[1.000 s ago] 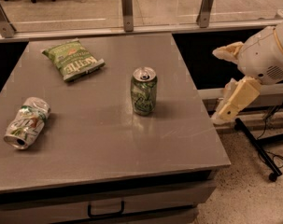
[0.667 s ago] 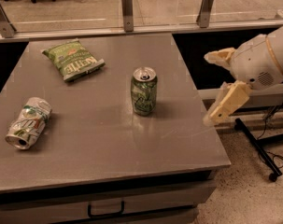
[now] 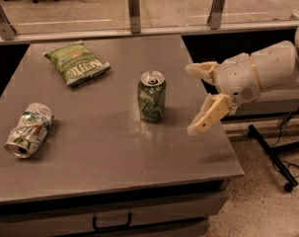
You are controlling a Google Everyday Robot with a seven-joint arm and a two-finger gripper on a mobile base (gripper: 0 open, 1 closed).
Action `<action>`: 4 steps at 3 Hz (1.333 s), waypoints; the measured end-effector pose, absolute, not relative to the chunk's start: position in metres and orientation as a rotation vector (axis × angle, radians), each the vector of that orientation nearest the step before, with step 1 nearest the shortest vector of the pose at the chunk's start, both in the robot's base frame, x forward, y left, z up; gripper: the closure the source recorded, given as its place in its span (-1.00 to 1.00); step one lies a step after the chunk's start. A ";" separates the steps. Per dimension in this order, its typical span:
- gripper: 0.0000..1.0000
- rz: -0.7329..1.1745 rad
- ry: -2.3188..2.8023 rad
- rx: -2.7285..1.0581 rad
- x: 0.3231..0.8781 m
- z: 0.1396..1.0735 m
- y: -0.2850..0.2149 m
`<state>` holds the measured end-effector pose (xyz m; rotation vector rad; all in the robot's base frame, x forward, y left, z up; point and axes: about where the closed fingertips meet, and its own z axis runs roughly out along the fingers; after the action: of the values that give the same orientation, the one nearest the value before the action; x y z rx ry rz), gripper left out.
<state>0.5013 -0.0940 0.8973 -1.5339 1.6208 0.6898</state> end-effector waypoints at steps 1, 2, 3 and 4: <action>-1.00 0.804 1.558 -1.475 0.508 0.883 -0.068; -1.00 0.882 1.505 -1.420 0.521 0.878 -0.046; -0.63 0.956 1.430 -1.408 0.526 0.883 -0.021; -0.19 1.021 1.360 -1.446 0.519 0.889 0.001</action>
Offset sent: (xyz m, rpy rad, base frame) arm 0.0373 0.0715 -0.0245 0.3165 0.0586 0.0491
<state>0.5194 0.0007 0.8893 -1.4459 1.3597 1.0206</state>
